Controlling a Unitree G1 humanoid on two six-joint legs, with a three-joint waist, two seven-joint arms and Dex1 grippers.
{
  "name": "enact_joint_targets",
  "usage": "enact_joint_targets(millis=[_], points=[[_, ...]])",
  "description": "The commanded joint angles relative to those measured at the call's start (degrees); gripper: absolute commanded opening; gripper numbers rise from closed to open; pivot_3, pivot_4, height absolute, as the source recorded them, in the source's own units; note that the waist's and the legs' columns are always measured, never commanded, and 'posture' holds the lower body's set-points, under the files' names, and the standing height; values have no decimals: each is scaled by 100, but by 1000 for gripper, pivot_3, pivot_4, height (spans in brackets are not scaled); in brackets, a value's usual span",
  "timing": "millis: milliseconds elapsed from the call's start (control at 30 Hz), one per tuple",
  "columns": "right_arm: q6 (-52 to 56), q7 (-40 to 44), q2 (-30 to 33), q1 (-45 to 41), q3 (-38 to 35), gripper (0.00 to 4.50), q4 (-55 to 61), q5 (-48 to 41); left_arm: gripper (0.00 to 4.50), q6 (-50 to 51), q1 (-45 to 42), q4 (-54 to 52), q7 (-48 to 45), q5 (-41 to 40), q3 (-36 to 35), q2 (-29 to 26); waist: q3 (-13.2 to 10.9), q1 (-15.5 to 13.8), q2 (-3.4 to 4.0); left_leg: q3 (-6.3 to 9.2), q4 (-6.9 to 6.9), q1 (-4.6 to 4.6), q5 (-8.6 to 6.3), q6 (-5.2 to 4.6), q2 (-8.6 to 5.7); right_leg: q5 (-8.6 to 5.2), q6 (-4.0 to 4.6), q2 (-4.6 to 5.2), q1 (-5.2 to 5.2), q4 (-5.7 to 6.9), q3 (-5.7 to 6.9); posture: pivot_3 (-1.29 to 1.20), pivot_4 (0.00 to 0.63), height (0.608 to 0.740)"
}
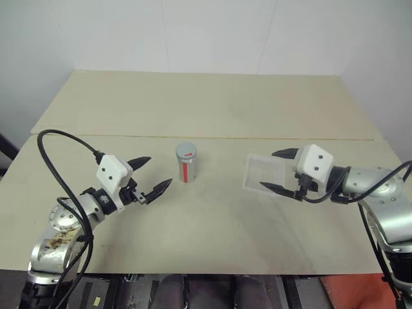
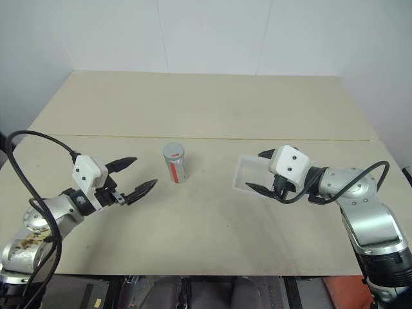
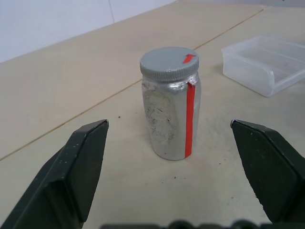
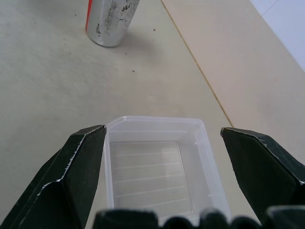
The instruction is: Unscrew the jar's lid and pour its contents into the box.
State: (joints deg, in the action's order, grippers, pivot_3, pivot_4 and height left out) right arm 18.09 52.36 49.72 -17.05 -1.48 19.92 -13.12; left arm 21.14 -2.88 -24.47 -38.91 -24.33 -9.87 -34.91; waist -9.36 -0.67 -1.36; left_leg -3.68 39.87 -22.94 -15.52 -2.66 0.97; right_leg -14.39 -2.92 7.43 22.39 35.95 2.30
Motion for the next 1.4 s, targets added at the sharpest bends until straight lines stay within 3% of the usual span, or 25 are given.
enact_joint_targets(millis=[33,367,733,1067,1400], points=[[-197,27,89,-88,-252,4500,32,-15,4469,-147,13,-216,121,110,75,83,0,0,0,0,0,0,0,0,0,0,0,0,0,0,0,0,150,740],[-234,-81,2,-159,-260,4500,-2,-23,4469,-216,105,-342,335,322,204,338,0,-1,0,0,0,-1,-1,-1,0,0,0,0,0,-2,-1,0,150,740],[-168,-285,-39,-168,-410,4500,80,-42,4469,-44,251,-735,2130,1310,1214,1814,0,-6,-1,2,4,-5,-2,-4,-1,1,-2,5,-2,-2,-1,0,150,740],[11,-207,220,-145,-626,4500,197,-135,4469,-442,257,-57,3120,2221,1737,2694,0,-20,0,3,3,-5,-6,-11,-3,1,-2,4,-3,-5,-1,0,150,740],[142,-273,236,-309,-574,4500,198,-99,4469,-1082,-78,966,3246,2228,1622,3051,0,-11,0,3,3,-4,-7,-12,-2,1,-1,4,-2,-1,0,0,150,740]])
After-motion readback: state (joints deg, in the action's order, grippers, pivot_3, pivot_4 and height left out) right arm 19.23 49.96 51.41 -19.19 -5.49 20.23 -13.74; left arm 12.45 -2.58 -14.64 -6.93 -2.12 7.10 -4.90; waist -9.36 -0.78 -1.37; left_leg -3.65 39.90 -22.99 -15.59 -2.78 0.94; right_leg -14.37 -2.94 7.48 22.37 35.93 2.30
